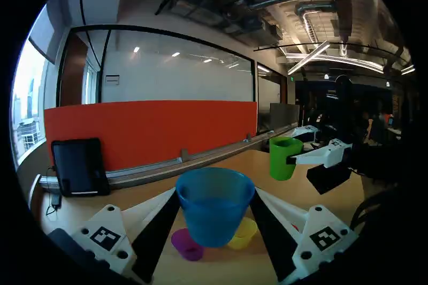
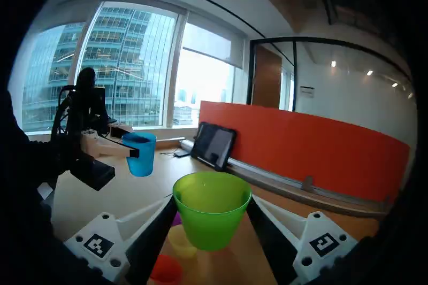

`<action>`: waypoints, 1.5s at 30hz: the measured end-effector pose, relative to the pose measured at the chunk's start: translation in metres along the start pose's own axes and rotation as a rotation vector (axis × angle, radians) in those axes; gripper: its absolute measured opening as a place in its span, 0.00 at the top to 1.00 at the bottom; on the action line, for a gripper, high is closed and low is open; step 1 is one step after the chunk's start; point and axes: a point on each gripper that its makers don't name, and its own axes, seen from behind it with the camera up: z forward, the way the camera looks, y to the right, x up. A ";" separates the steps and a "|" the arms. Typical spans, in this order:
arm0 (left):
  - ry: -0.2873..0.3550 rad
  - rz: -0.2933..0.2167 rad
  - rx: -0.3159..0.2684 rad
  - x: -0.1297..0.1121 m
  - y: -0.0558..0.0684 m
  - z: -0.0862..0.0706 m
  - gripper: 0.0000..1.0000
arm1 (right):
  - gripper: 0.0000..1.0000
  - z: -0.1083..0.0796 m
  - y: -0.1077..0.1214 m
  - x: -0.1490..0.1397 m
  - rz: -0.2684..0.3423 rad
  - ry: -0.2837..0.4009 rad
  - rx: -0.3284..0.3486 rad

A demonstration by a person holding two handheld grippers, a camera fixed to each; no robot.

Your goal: Pour water

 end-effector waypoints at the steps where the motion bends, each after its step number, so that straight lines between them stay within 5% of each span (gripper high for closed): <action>1: 0.002 0.002 0.000 0.001 0.000 0.000 0.13 | 0.08 0.000 0.000 0.000 0.000 0.001 0.001; 17: 0.046 0.108 0.028 0.032 -0.006 0.003 0.13 | 0.09 0.007 -0.015 0.005 0.014 0.027 0.048; 45: 0.134 0.475 0.102 0.105 0.010 0.013 0.13 | 0.09 0.026 -0.070 0.005 0.013 0.075 0.181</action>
